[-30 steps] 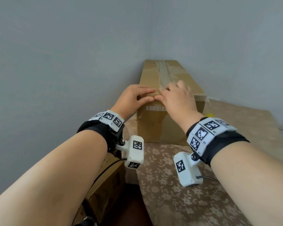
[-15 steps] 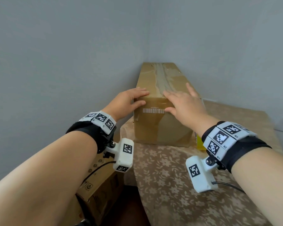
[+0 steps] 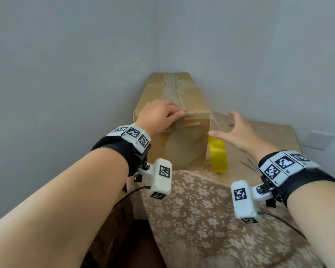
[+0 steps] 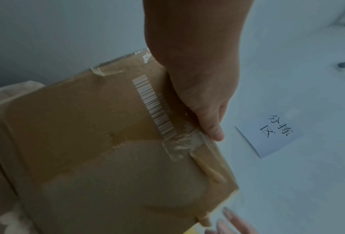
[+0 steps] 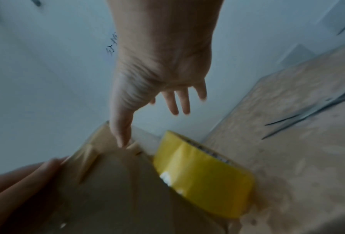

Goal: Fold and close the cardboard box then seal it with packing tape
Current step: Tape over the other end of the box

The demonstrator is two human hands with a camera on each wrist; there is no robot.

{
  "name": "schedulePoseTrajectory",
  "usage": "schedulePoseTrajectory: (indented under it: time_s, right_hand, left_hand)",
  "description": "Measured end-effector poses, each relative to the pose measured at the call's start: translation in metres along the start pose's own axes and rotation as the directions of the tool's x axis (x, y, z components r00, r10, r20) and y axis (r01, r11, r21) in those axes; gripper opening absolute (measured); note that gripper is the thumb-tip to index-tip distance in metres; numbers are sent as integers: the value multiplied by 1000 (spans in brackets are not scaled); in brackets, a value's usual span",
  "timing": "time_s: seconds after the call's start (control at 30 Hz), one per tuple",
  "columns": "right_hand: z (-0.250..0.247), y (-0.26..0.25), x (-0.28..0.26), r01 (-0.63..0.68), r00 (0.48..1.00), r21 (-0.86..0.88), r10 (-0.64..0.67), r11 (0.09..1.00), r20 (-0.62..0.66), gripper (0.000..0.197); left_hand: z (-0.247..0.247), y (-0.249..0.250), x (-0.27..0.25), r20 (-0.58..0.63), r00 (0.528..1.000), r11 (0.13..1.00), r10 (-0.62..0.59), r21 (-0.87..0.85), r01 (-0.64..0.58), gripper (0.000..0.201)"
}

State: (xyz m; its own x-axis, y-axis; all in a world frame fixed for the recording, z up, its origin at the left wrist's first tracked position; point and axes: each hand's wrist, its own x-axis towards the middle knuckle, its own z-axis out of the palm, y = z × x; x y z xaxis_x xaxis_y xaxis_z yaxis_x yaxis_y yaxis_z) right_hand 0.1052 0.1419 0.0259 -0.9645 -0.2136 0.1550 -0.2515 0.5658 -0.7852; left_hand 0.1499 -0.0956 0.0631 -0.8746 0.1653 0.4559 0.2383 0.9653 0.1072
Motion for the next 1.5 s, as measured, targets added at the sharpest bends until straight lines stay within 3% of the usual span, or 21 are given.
schedulePoseTrajectory:
  time_s: [0.1,0.2,0.23,0.33,0.4,0.47,0.53,0.57,0.63,0.7,0.73,0.9,1.1,1.33,1.5]
  right_hand:
    - [3,16,-3,-158,982,104,146,982,117,71]
    - [15,27,2,-216,967,222,177,951,184,43]
    - [17,29,2,-223,964,251,174,942,202,49]
    - [21,33,3,-214,956,239,152,947,253,98]
    - [21,37,5,-128,974,164,93,978,208,101]
    - [10,38,2,-40,998,139,33,990,54,91]
    - [-8,38,-4,55,988,-24,-57,998,-142,81]
    - [-17,36,-10,86,969,-217,-132,972,-209,79]
    - [-30,31,-21,106,926,-594,-298,797,-234,79]
    - [-32,23,-28,78,916,-784,-356,615,-188,85]
    - [-30,19,-30,57,927,-815,-333,576,-170,89]
    - [-2,17,-31,3,974,-661,-152,751,-168,93]
    - [9,22,-31,-50,963,-592,-118,805,-242,81]
    - [0,21,-26,-24,948,-351,-91,936,-305,60]
    - [9,19,-23,-49,953,-196,-13,979,-301,56]
  left_hand:
    - [5,-1,-4,-27,999,999,-34,-23,33,34]
    - [2,4,0,4,996,996,-90,0,90,36]
    - [0,7,4,34,996,996,-80,35,79,38]
    - [2,20,12,102,994,979,-40,205,18,45]
    - [7,26,14,87,994,965,-65,259,40,47]
    - [11,26,14,51,996,963,-71,265,55,46]
    - [13,24,15,69,996,972,-50,231,32,46]
    - [13,24,16,89,995,978,-41,207,22,46]
    - [12,25,17,125,991,985,-43,170,21,46]
    - [10,26,16,148,988,987,-51,160,27,47]
    - [8,27,16,162,985,986,-52,165,25,47]
    - [10,41,24,164,983,942,-78,335,19,52]
    - [17,48,33,134,990,887,-44,461,-23,60]
    - [24,47,37,220,961,936,169,270,-227,48]
    - [24,55,43,116,982,981,149,110,-162,38]
